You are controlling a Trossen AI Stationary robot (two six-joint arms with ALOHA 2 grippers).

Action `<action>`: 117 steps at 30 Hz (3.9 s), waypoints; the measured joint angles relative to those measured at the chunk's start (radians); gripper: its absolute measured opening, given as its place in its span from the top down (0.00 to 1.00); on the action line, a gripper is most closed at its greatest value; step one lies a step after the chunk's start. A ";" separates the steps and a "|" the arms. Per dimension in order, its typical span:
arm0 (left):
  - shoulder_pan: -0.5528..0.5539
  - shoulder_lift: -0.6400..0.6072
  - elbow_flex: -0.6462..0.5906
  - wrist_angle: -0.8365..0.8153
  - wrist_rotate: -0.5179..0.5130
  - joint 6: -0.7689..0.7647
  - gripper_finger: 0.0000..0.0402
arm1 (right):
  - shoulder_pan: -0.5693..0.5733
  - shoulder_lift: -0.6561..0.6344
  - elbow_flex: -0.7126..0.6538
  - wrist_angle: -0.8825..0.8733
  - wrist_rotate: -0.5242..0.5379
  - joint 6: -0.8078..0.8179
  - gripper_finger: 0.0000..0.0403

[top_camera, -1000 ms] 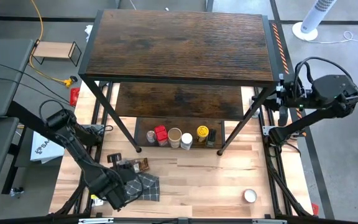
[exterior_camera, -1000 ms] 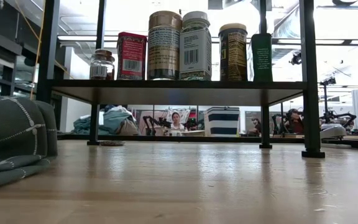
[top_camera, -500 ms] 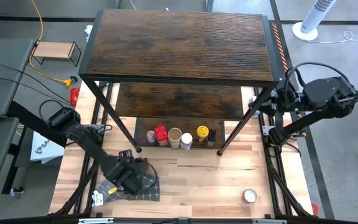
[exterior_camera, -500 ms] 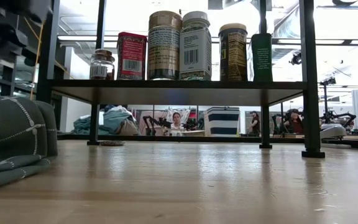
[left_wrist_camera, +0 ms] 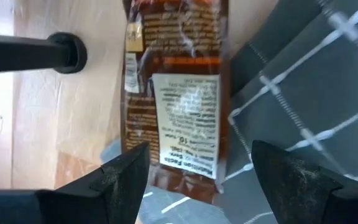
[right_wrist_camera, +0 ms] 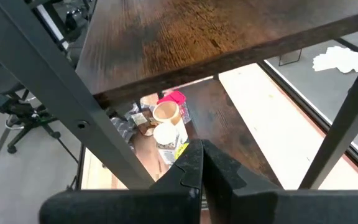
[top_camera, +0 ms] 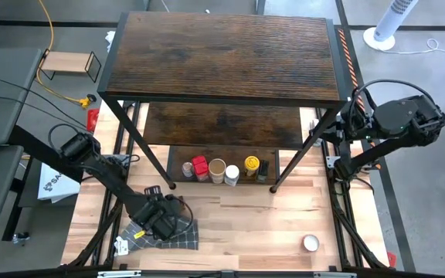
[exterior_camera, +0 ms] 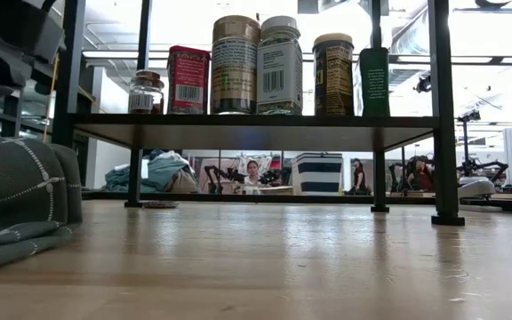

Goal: Shelf spices
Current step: Put the orange seasoning pack on the shelf

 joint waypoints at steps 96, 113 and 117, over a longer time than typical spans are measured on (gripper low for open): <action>-0.239 0.077 0.635 0.004 -0.654 0.378 1.00 | 0.229 1.074 -0.231 0.779 0.185 1.140 1.00; -0.238 0.074 0.635 0.003 -0.755 0.289 1.00 | 0.057 1.092 -0.231 0.759 0.203 1.155 1.00; -0.238 0.074 0.635 0.003 -0.776 0.279 1.00 | 0.043 1.092 -0.230 0.747 0.201 1.103 1.00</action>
